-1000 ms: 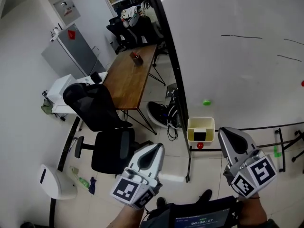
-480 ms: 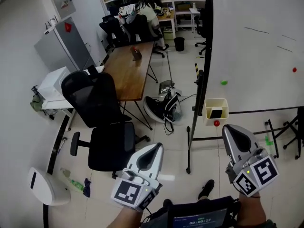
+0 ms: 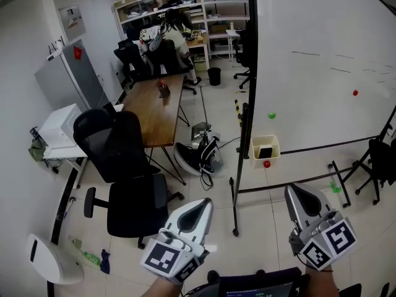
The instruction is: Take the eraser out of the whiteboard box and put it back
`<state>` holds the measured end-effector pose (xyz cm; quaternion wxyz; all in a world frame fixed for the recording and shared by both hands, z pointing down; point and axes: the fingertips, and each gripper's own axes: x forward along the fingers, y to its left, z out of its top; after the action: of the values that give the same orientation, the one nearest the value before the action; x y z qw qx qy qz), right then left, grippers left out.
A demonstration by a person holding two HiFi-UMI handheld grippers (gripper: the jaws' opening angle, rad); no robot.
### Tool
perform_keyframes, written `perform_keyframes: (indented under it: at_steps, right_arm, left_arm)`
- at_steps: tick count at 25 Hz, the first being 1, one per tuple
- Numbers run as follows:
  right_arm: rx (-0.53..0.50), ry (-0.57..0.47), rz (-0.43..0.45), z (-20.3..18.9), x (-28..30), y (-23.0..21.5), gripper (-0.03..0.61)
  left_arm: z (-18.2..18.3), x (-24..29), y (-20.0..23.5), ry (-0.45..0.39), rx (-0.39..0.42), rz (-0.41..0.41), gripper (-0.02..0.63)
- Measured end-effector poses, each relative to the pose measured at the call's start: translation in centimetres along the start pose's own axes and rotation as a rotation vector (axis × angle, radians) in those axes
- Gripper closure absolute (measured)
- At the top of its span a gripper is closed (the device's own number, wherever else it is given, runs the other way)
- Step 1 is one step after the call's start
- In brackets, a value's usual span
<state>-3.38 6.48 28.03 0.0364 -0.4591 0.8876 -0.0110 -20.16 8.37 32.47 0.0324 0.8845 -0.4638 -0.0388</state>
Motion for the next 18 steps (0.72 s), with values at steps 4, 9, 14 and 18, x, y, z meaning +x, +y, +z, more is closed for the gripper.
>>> perform_keyframes:
  at_steps: [4,9,14,18]
  right_arm:
    - [0.005,0.001,0.014,1.0,-4.1,-1.7,0.563]
    - [0.006,0.001,0.026,1.8,-7.1,-3.0,0.563]
    - [0.002,-0.003,0.041,2.2,-8.4,-3.1,0.563]
    - [-0.043,0.025,0.057,2.0,-8.7,-2.5,0.563]
  left_arm:
    - [0.3,0.6,-4.4,-0.004,-0.019,0.004,0.584]
    - [1.0,1.6,-8.4,-0.023,-0.004,-0.020,0.586]
    - [1.1,1.5,-9.9,-0.020,-0.003,-0.012,0.586]
    - [1.5,1.3,-10.3,-0.030,0.007,0.001,0.585]
